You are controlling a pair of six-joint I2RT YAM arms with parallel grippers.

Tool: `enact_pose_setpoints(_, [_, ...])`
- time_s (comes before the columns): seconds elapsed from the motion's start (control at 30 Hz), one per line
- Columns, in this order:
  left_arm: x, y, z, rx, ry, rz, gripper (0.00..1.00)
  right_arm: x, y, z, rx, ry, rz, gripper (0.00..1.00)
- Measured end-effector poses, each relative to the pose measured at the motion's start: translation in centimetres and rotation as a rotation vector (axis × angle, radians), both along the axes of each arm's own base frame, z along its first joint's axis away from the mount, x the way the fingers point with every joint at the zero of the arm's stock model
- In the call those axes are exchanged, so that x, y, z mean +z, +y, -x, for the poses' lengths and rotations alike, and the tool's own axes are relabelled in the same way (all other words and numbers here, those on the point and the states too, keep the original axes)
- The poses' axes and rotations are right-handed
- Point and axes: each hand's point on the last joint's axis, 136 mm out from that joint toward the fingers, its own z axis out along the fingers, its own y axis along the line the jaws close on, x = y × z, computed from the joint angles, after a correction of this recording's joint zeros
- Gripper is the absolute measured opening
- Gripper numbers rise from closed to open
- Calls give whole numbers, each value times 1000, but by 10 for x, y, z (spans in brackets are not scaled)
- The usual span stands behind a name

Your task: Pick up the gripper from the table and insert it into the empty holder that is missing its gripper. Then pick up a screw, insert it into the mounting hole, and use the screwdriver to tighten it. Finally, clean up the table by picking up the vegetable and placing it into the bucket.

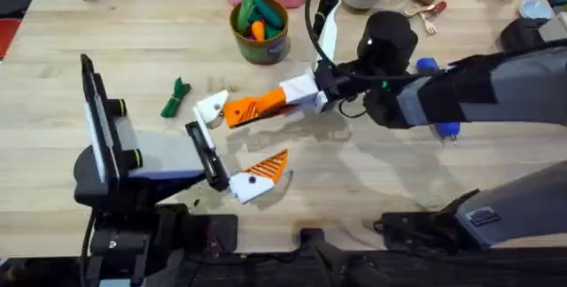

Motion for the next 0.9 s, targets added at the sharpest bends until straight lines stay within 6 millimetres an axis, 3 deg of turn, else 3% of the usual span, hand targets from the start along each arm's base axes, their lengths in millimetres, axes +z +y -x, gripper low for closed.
enact_pose_setpoints(0.9, [0, 1, -1, 6, -17, -9, 985, 7, 26, -4, -33, 19, 16, 8])
